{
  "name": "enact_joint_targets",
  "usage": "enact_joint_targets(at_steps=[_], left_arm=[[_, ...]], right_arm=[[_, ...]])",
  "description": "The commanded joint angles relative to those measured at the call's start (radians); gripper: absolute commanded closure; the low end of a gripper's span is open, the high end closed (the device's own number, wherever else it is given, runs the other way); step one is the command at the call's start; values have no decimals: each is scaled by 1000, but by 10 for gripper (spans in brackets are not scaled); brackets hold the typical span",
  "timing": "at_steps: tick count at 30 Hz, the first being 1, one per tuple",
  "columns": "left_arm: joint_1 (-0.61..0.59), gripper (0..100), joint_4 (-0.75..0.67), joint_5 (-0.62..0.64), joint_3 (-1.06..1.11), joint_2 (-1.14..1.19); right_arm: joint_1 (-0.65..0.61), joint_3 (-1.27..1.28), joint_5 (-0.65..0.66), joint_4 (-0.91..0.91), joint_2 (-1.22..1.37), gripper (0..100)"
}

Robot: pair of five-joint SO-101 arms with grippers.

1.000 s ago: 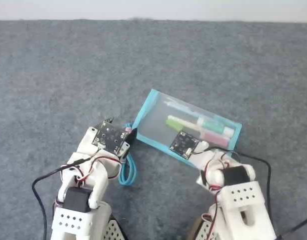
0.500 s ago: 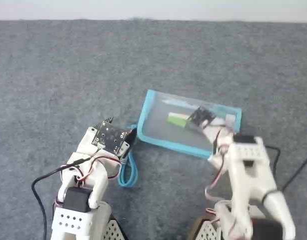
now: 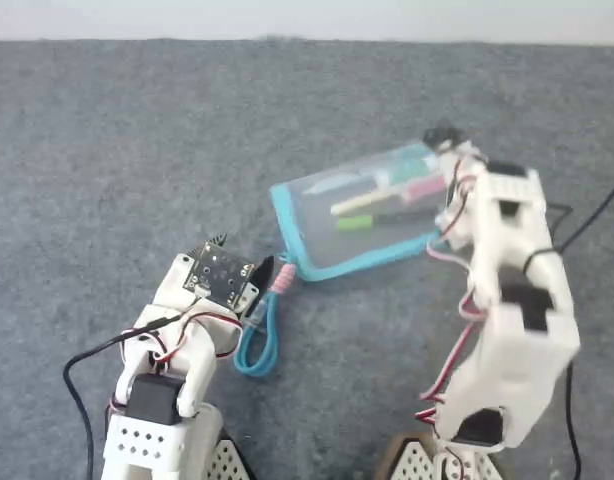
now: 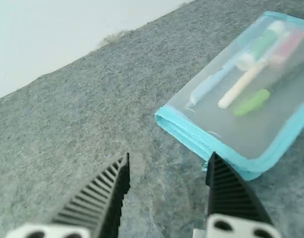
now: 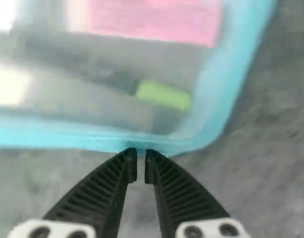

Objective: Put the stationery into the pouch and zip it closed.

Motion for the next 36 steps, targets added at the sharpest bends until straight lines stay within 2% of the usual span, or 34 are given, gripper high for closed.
enact_joint_targets(at_steps=[1,4,6,9,11,17,21,27,33,36], left_arm=[[-15,761,-35,12,-21,-14],[-29,761,-63,14,-21,-14],[-103,761,-86,35,-28,-14],[-262,761,-118,164,-77,-6],[-325,761,-120,229,-104,-5],[-339,761,-120,238,-111,-5],[-334,761,-120,238,-108,-5],[-331,761,-115,239,-108,-5],[-331,761,-115,239,-108,-5],[-331,761,-115,239,-108,-5]], right_arm=[[-15,-382,-97,150,90,955],[-65,-572,-167,278,154,956],[-110,-643,-212,364,162,958],[-186,-658,-264,461,131,958],[-220,-658,-295,509,99,959],[-306,-542,-393,582,-68,976],[-421,-224,-437,452,-269,986],[-601,261,-583,119,-601,944],[-696,322,-832,45,-616,890],[-765,327,-882,8,-590,795]])
